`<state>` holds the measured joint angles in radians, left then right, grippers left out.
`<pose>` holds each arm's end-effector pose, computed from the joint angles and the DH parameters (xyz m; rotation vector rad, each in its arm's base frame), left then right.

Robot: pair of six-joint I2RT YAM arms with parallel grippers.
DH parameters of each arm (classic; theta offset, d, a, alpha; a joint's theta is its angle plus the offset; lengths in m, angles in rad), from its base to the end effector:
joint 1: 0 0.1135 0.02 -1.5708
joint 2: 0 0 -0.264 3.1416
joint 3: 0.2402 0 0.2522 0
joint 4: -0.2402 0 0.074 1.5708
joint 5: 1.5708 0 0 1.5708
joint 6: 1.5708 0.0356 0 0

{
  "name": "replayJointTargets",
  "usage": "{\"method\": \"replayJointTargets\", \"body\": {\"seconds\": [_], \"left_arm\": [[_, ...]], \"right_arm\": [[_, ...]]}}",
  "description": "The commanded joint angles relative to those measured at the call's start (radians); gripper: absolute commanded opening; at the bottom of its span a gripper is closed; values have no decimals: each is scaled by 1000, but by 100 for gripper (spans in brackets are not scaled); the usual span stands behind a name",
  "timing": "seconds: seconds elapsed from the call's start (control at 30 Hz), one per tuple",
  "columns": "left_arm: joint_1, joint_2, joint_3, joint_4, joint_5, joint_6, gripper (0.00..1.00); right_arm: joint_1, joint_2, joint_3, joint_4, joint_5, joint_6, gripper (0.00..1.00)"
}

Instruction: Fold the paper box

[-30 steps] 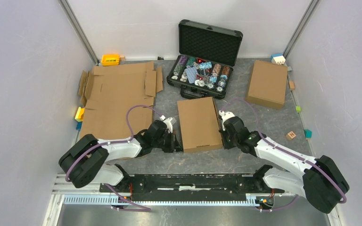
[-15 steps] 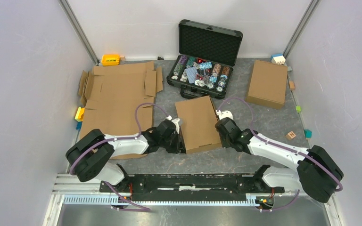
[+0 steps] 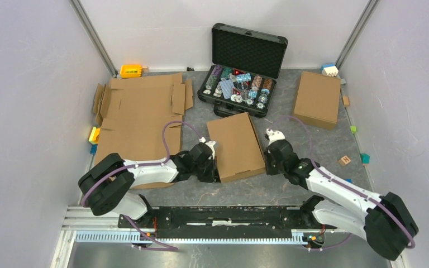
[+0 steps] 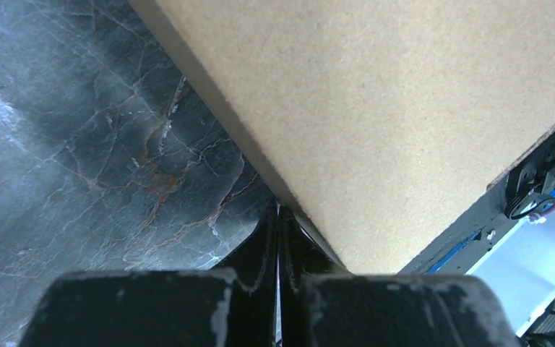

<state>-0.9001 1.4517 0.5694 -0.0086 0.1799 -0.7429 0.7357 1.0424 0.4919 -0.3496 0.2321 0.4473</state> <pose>0.1561 -0.2070 0.1398 0.2953 2.6614 -0.8575 0.1498 0.1245 0.1794 -0.2536 2.4393 0.2391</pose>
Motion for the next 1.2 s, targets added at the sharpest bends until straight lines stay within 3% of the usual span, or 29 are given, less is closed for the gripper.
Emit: {"method": "replayJointTargets", "body": {"seconds": [0.0,0.07,0.13,0.43,0.7,0.8,0.87,0.97,1.0,1.1,1.17], "left_arm": [[-11,-45,4,150,24,9,2],[-2,-60,3,131,22,22,2],[8,-76,4,106,18,33,2],[34,-199,18,-89,-82,92,2],[33,-212,62,-259,-278,119,2],[30,-188,68,-239,-280,75,2],[11,-153,76,-188,-248,50,2],[-54,-79,124,-114,-225,18,2],[-77,-52,152,-101,-222,15,2],[-120,35,227,-96,-203,15,2],[-122,57,245,-94,-194,21,2]], "right_arm": [[-135,-92,-129,292,-486,74,0],[-168,-104,-187,377,-575,106,0],[-170,-80,-172,304,-536,80,0],[-198,-122,-98,-8,21,5,0],[-197,-67,-34,-165,288,85,0],[-198,-67,-45,-108,201,39,0],[-196,-88,-70,21,-31,-37,0],[-162,-130,-141,286,-389,-10,0],[-126,-124,-133,326,-385,19,0],[33,-28,-2,220,-222,15,0],[45,15,30,182,-229,15,0]]}}
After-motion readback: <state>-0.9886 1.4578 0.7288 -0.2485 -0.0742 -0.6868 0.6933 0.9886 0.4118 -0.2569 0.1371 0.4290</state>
